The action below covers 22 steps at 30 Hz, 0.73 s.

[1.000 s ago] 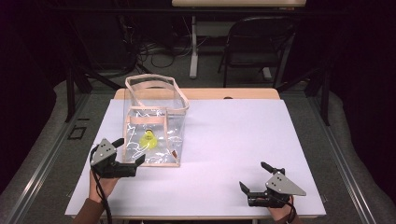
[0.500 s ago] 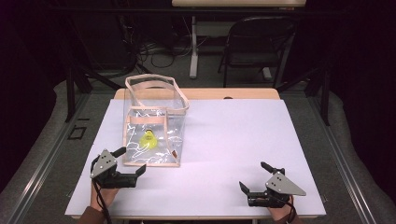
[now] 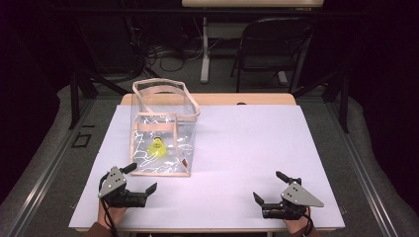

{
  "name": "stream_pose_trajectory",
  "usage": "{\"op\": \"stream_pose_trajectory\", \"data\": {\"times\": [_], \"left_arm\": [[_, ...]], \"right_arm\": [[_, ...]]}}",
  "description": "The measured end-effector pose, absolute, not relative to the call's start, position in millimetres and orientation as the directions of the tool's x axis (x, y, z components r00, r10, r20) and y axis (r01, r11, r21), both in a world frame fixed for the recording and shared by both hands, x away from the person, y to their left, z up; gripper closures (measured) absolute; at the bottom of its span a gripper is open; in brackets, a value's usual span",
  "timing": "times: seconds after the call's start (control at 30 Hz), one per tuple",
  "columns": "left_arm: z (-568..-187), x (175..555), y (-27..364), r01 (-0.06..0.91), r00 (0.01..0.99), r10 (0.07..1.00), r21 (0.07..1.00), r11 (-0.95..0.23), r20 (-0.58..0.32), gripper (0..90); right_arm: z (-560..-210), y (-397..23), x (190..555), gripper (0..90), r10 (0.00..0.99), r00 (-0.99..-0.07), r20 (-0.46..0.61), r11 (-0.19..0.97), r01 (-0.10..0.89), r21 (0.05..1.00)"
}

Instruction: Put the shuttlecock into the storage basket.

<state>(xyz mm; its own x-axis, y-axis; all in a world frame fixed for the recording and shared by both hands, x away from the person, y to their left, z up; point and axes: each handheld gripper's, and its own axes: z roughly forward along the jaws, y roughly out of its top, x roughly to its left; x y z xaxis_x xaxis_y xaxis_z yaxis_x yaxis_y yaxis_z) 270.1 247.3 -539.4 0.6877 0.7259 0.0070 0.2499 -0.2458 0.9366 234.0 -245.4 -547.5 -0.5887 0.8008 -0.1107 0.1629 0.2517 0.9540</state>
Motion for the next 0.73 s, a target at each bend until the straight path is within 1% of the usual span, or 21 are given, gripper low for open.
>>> {"op": "stream_pose_trajectory", "data": {"times": [0.33,0.73], "left_arm": [[-551,262,246,0.234,0.7,0.713,0.928,-0.289,0.045,0.0],[-551,263,249,0.23,0.69,0.723,0.935,-0.269,0.039,0.0]], "right_arm": [[-548,-245,234,0.1,0.801,-0.588,-0.11,0.25,0.163,0.954],[-548,-246,235,0.0,0.797,-0.594,-0.109,0.253,0.164,0.954]]}}
